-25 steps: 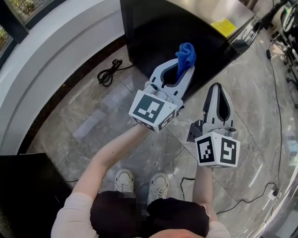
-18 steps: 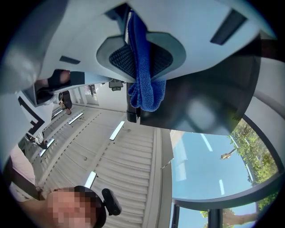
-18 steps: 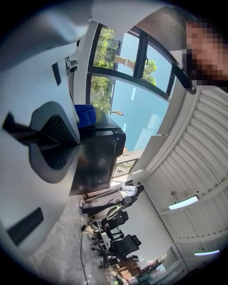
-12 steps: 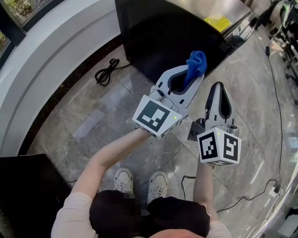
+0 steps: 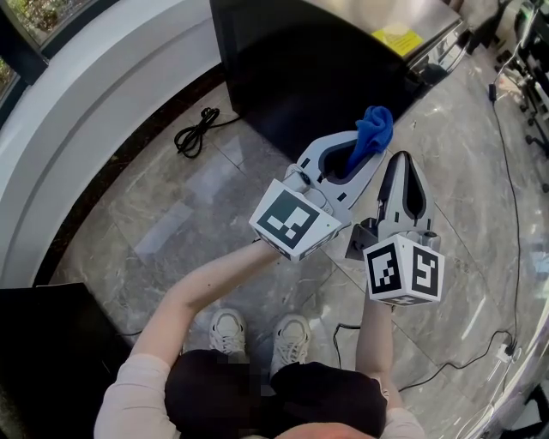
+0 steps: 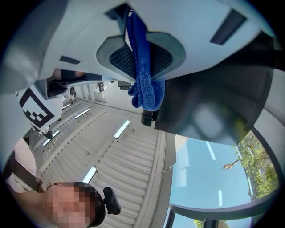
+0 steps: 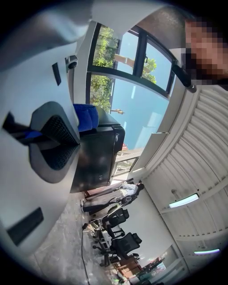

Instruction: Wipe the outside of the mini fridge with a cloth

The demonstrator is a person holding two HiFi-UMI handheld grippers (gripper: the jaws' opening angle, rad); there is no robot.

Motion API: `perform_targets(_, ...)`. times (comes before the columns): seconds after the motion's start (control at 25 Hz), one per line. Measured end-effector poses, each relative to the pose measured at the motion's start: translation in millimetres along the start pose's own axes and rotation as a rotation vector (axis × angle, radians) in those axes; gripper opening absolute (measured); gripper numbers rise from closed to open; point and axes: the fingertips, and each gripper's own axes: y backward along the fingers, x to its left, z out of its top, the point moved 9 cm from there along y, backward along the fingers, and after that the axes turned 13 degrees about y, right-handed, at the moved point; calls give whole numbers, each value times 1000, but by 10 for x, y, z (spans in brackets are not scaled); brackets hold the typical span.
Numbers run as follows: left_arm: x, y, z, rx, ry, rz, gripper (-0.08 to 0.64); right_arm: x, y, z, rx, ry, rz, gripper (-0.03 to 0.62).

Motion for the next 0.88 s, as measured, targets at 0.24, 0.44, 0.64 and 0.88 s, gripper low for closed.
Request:
perform_targets(0.24, 270, 370, 276, -158, -46, 138, 60, 58, -25, -24, 3, -3, 17, 12)
perform_targets(0.44, 967, 780, 600, -264, -156, 373, 60, 272, -93, -48, -14, 72, 72, 12)
perform_targets(0.64, 1676, 1033, 737, -259, -273, 554, 60, 594, -180, -76, -25, 152, 184, 12)
perform_targets(0.88, 2377, 962, 751, -208, -260, 592, 60, 739, -262, -237, 13, 141, 256, 12)
